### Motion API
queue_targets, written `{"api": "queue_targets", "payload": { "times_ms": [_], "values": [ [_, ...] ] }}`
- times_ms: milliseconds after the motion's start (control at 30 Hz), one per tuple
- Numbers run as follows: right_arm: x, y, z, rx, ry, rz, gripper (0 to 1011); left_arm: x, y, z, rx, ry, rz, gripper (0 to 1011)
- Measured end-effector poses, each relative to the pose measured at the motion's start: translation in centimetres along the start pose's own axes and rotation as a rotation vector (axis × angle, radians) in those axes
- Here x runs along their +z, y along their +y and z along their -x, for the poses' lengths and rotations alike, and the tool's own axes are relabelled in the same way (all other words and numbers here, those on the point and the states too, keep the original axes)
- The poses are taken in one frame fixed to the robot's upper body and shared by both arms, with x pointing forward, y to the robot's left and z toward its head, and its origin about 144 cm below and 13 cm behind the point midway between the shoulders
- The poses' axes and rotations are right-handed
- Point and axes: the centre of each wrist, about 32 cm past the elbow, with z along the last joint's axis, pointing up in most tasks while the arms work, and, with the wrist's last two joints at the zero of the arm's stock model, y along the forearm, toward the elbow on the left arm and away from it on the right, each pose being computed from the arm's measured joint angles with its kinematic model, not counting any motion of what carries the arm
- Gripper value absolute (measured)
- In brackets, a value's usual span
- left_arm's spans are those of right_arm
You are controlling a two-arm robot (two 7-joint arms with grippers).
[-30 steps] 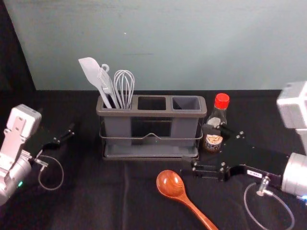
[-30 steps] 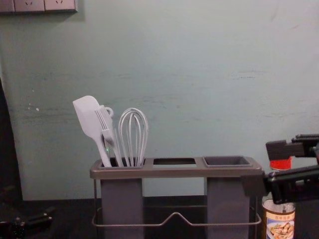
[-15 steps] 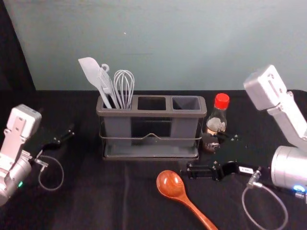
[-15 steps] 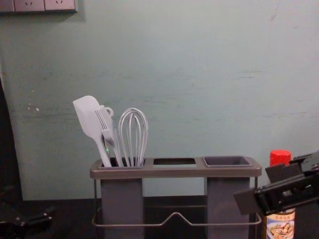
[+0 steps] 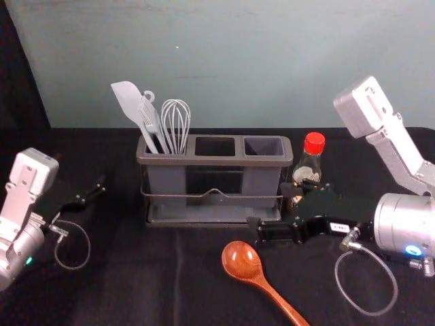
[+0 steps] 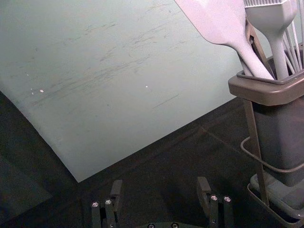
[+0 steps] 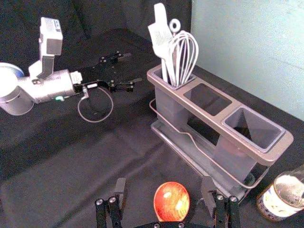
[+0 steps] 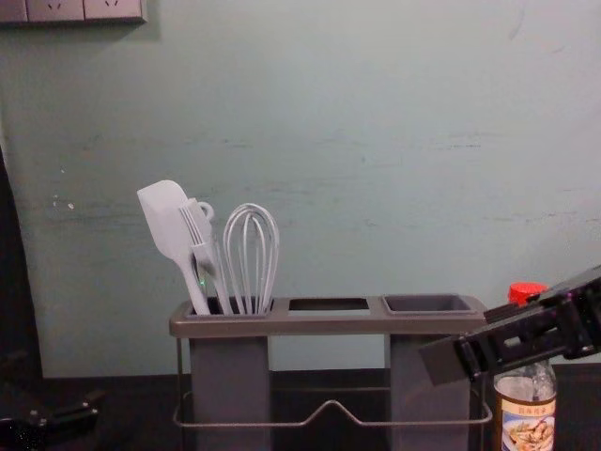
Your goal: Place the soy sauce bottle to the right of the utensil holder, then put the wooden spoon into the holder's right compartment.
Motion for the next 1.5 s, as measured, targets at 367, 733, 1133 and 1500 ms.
{"api": "queue_targets", "payload": {
  "times_ms": [367,733,1133,1500],
  "values": [
    [-0.1,0.7,0.3,-0.014,0.063,0.045,1002,0.0,0.0,0.0,0.000,0.000,0.000,1011],
    [-0.2,2.2,1.0,-0.025,0.118,0.165,1002,0.0,0.0,0.0,0.000,0.000,0.000,1011],
    [-0.2,4.1,1.8,-0.069,0.142,0.310,1002,0.0,0.0,0.0,0.000,0.000,0.000,1011],
    [-0.1,6.8,1.8,-0.059,0.103,0.400,1003,0.0,0.0,0.0,0.000,0.000,0.000,1011]
  ]
}}
